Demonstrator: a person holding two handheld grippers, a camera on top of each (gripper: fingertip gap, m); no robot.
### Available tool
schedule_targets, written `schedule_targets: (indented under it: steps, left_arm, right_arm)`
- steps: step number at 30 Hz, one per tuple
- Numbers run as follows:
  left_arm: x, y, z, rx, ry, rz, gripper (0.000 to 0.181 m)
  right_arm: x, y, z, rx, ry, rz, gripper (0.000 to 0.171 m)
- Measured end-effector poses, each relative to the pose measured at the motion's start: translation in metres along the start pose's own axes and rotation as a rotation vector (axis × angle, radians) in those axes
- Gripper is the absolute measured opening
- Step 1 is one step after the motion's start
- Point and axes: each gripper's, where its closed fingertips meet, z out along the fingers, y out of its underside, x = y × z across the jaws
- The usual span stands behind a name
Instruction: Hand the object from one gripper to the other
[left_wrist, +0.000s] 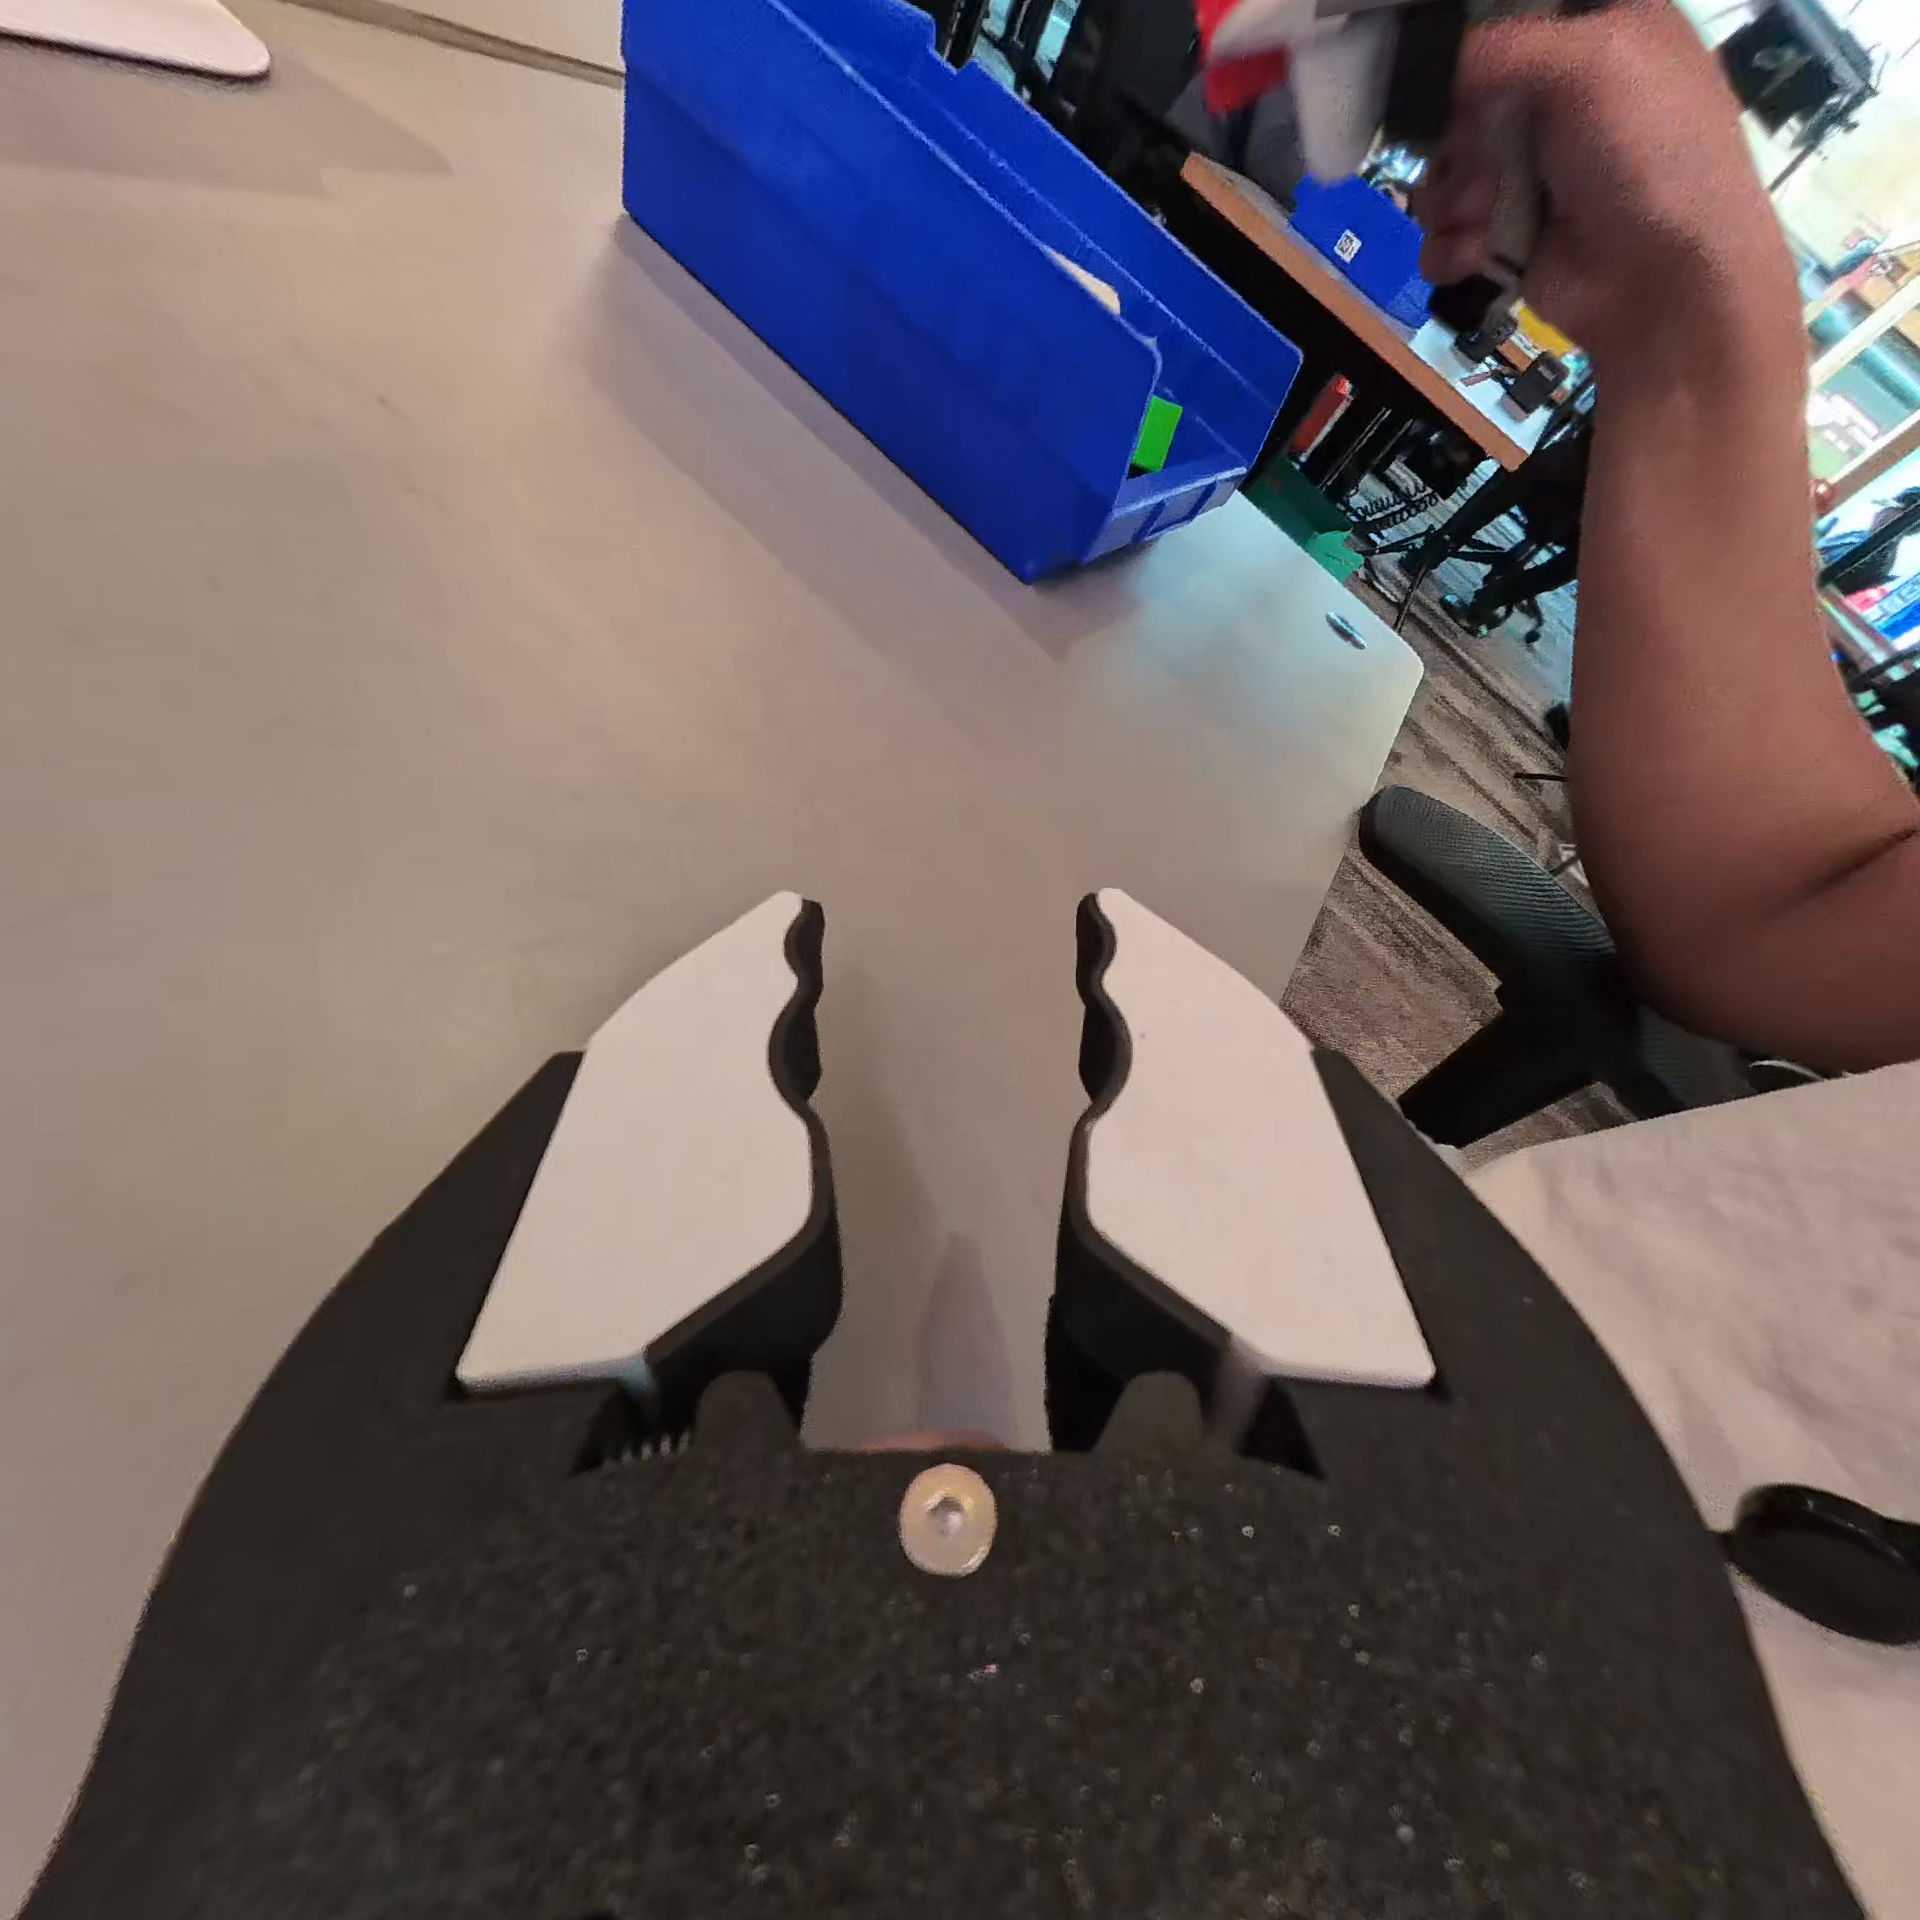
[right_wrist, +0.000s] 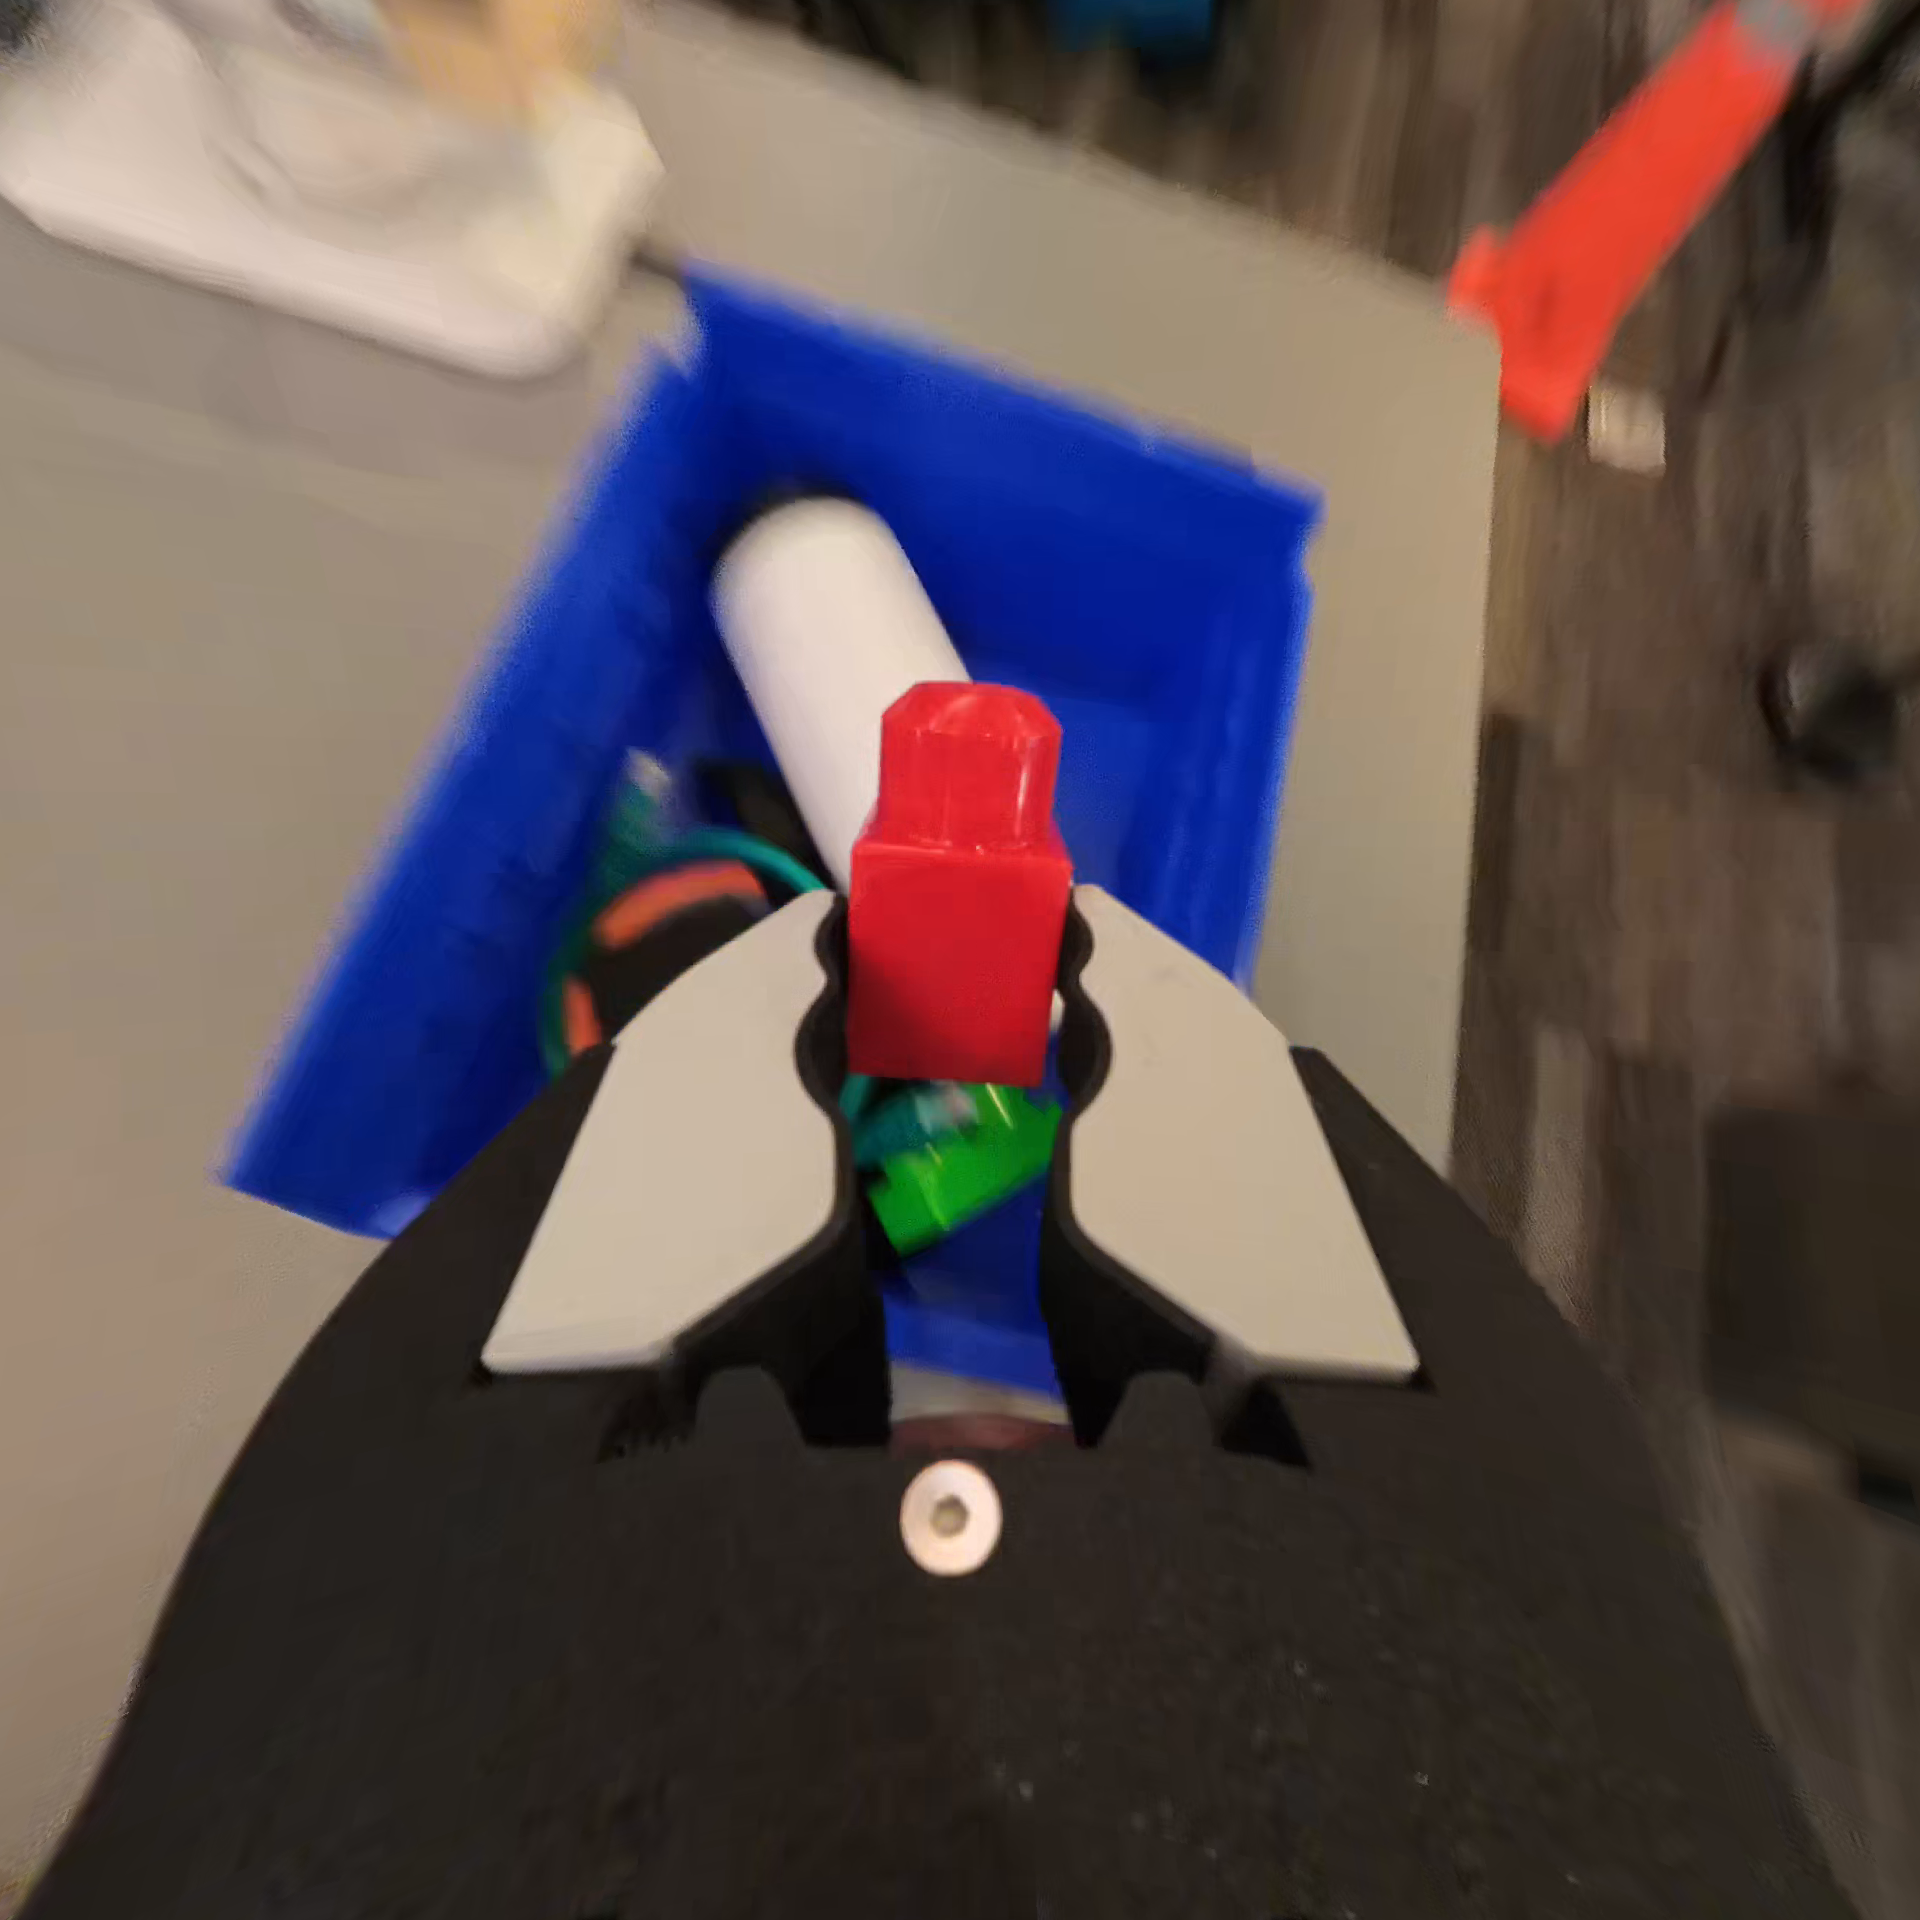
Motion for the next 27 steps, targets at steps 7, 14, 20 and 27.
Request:
schedule_targets:
  steps: [7,14,20,27]
  left_arm:
    - [-0.002,0.000,0.000,-0.023,-0.001,0.017,0.047]
    - [0.002,0.002,0.000,-0.030,0.031,-0.016,0.047]
    - [0.005,0.007,0.003,-0.060,0.031,0.009,0.047]
    - [0.009,0.009,0.003,-0.069,0.036,0.027,0.047]
  right_arm:
    - [0.025,0.079,0.022,-0.439,0.144,-0.054,0.037]
    - [0.025,0.113,0.037,-0.607,0.154,-0.131,0.037]
    - [0.026,0.121,0.046,-0.634,0.157,-0.212,0.037]
    - [0.028,0.117,0.044,-0.589,0.168,-0.193,0.037]
